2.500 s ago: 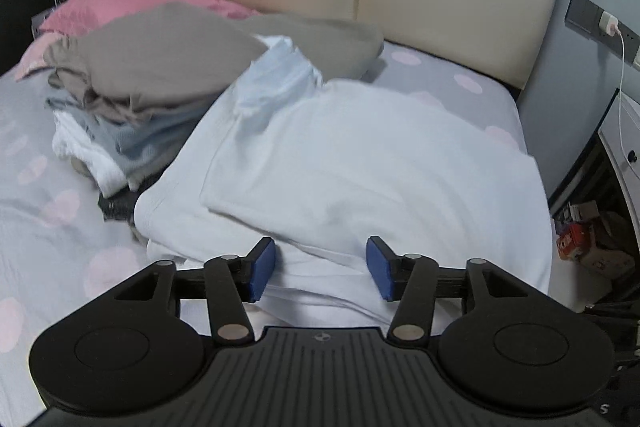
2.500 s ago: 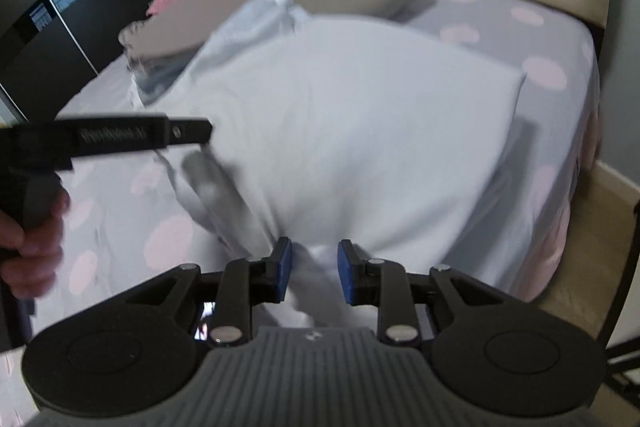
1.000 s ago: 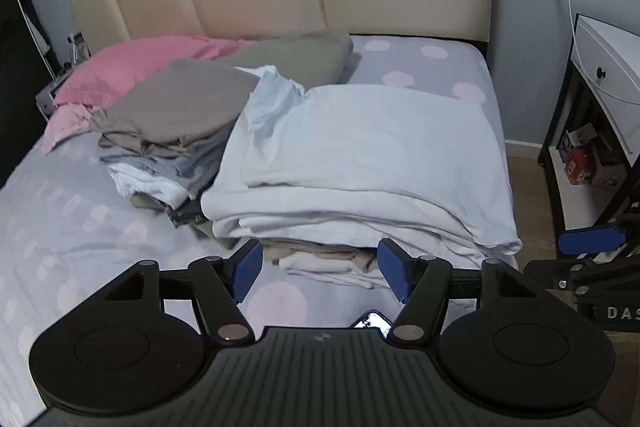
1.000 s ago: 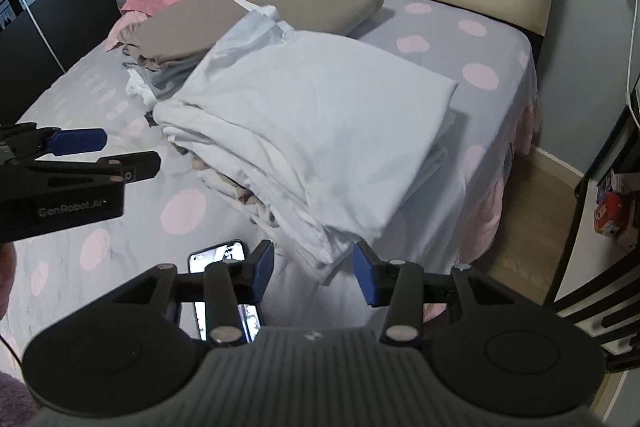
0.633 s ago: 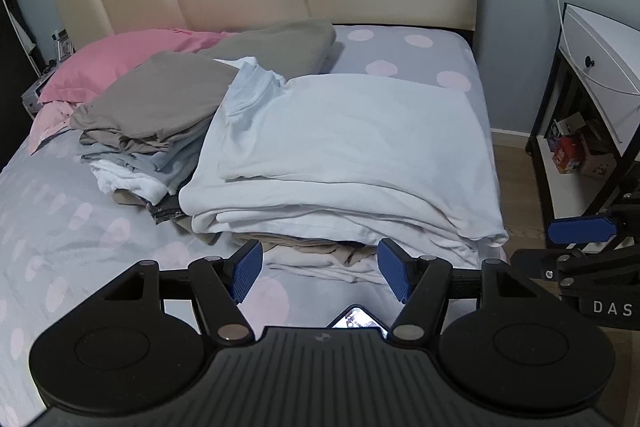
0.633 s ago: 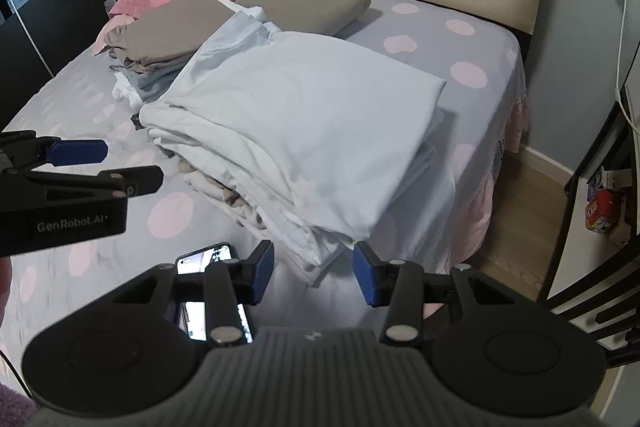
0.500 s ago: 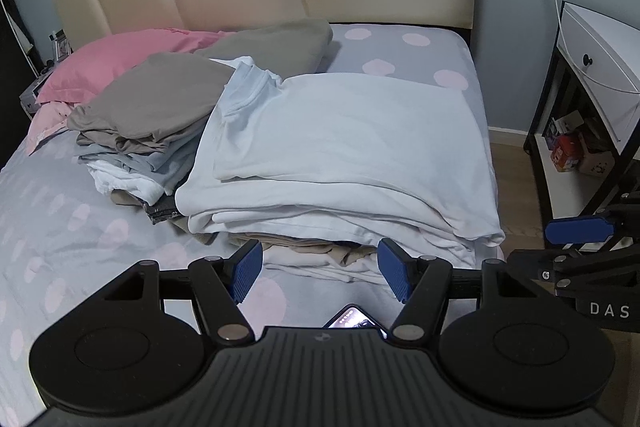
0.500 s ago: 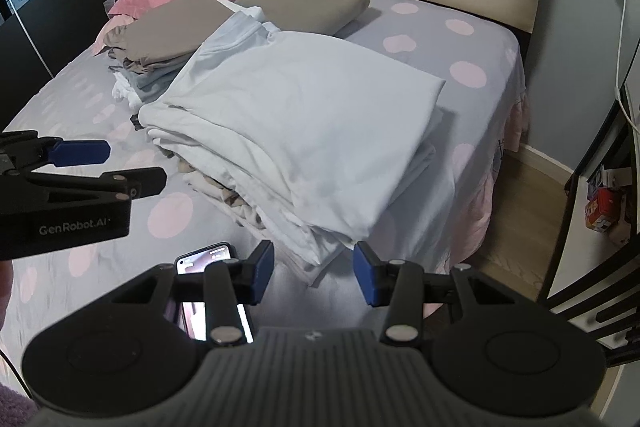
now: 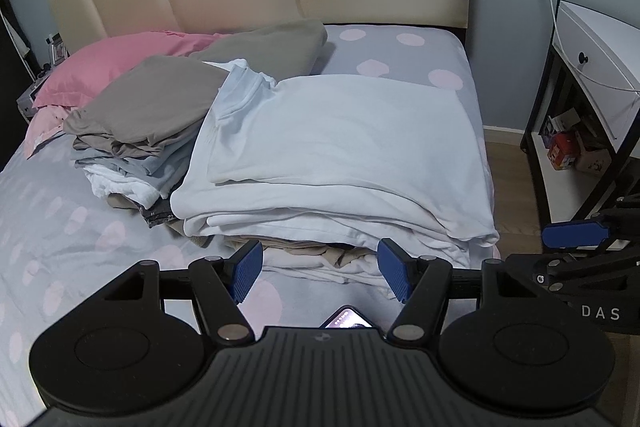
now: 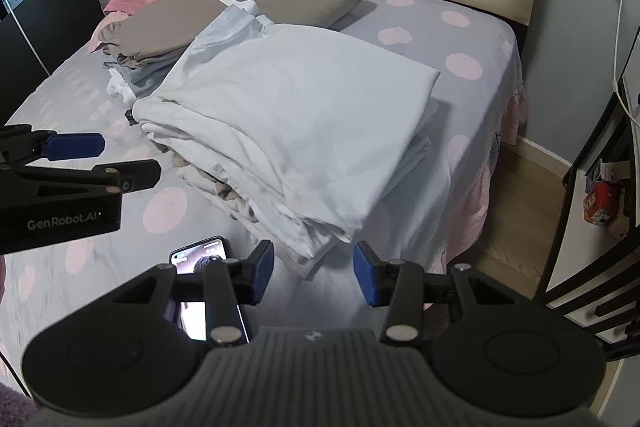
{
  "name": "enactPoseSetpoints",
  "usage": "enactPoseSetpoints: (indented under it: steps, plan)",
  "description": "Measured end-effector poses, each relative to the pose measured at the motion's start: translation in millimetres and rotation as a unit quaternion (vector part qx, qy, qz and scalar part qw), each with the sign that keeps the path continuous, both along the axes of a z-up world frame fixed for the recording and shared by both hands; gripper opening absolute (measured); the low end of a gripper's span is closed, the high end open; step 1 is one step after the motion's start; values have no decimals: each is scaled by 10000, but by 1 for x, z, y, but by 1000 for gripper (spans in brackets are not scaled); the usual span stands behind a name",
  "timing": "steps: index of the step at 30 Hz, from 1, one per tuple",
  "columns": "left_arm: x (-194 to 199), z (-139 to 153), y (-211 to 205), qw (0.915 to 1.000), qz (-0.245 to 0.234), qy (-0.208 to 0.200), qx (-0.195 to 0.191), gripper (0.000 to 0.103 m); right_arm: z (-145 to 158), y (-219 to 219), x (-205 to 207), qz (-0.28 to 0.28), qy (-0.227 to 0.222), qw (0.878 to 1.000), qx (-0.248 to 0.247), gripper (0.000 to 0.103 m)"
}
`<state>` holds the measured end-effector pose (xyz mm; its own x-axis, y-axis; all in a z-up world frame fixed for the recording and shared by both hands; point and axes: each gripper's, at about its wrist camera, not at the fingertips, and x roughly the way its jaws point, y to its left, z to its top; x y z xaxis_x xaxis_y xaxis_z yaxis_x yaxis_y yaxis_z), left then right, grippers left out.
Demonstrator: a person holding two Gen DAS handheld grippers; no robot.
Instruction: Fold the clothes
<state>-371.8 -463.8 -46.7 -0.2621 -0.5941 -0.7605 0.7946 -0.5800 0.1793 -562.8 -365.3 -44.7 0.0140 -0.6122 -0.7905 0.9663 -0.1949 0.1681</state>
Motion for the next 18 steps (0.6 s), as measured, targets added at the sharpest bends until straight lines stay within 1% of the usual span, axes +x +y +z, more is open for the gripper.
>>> enactPoseSetpoints:
  steps: [18]
  plan:
    - [1, 1, 1, 10000, 23, -12, -18, 62, 6, 1, 2, -14, 78, 9999, -103, 47]
